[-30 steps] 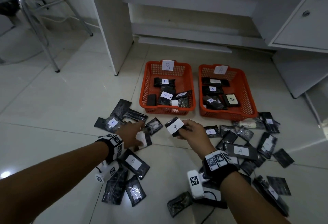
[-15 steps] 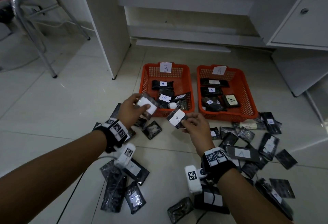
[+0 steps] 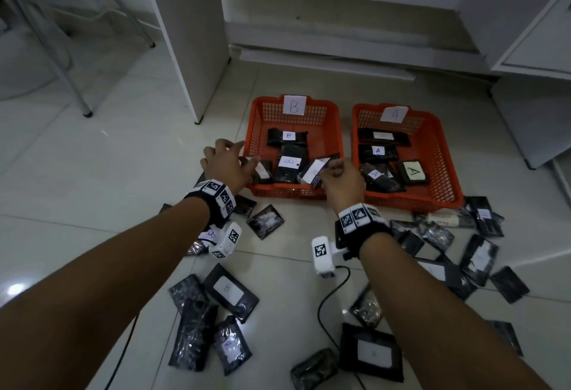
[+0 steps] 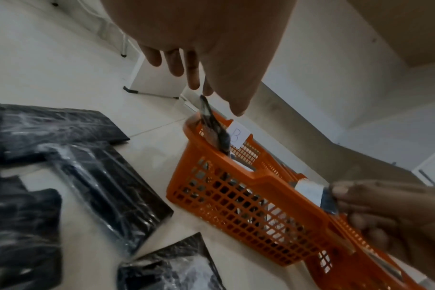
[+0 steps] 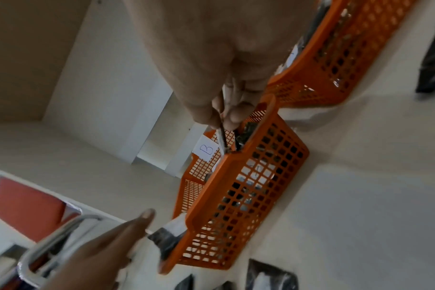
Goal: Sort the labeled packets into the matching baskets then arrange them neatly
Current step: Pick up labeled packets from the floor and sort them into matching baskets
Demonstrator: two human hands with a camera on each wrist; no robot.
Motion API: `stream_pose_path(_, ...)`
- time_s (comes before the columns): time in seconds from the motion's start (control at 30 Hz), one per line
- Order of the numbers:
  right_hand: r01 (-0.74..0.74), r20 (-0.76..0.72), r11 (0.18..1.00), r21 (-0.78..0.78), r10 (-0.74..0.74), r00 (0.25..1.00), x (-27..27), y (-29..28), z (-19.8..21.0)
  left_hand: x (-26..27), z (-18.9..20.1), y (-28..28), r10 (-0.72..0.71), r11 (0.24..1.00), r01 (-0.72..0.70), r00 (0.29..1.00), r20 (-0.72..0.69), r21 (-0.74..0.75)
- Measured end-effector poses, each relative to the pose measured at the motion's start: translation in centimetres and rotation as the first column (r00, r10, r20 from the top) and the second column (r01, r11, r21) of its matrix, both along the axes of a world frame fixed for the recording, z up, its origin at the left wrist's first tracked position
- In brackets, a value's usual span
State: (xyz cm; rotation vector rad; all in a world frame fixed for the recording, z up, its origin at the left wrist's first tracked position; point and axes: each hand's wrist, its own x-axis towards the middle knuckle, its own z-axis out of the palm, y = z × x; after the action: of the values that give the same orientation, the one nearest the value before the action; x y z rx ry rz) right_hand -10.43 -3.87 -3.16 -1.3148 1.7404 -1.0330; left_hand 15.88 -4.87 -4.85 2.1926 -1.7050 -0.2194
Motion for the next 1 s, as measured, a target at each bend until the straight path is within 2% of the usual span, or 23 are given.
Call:
stream_pose_path(0.07,-0.021,-0.172,1.000,-0.010,0.019,0.985,0.0,-0.4,0.1,1.6,-0.2,0.8,0.046,0.998,-0.049,0.997,-0.057,-0.046)
stream_pose_path(0.13,0.011,-0.302,0.995,-0.101,-0.041,0.952,0.2,0.2,-0.2,3.0,-0.5,2.2,0.080,0.993,-0.090,0.989,-0.121,-0.082)
stream_pose_path(0.23,-0.031,-0.306,0.951,-0.306,-0.067,0.950,1.5,2.4,-1.5,4.5,-1.7,5.5,0.087,0.996,-0.092,0.979,-0.184,-0.019)
stream_pose_path(0.3,-0.160,-0.350,0.931,-0.330,0.037,0.936,2.8,3.9,-3.1,5.3,-3.2,7.8,0.031,0.996,-0.025,0.997,-0.073,0.085)
stream_pose_path(0.4,-0.394,-0.458,0.896,-0.204,0.269,0.847,5.1,5.6,-5.6,6.2,-4.7,10.5,-0.116,0.963,0.092,0.990,0.082,0.255)
stream_pose_path(0.5,-0.512,-0.518,0.859,0.035,0.453,0.725,7.1,6.1,-7.4,6.5,-5.3,11.5,-0.243,0.920,0.188,0.962,0.124,0.345)
stream_pose_path(0.6,-0.530,-0.560,0.801,0.279,0.584,0.588,8.2,6.2,-8.3,6.3,-5.8,11.4,-0.284,0.901,0.240,0.956,0.073,0.362)
stream_pose_path(0.67,-0.537,-0.608,0.770,0.345,0.619,0.497,8.4,6.3,-8.6,6.4,-6.2,11.0,-0.278,0.894,0.260,0.960,-0.001,0.364)
stream_pose_path(0.7,-0.542,-0.623,0.768,0.341,0.616,0.482,8.4,6.3,-8.7,6.4,-6.5,10.8,-0.267,0.888,0.264,0.963,-0.045,0.376)
stream_pose_path(0.8,-0.548,-0.598,0.774,0.317,0.611,0.519,8.2,6.9,-8.5,6.4,-7.1,10.5,-0.248,0.888,0.285,0.958,-0.145,0.360)
stream_pose_path(0.87,-0.527,-0.504,0.816,0.237,0.567,0.651,7.7,7.5,-7.9,5.9,-6.7,10.6,-0.223,0.915,0.293,0.940,-0.257,0.278)
stream_pose_path(0.93,-0.456,-0.276,0.878,0.143,0.478,0.834,7.0,8.4,-7.1,5.0,-5.6,10.8,-0.179,0.937,0.273,0.912,-0.369,0.220)
stream_pose_path(1.0,-0.380,-0.009,0.914,0.142,0.385,0.923,6.2,9.1,-6.1,4.2,-4.6,10.8,-0.114,0.948,0.238,0.874,-0.471,0.211)
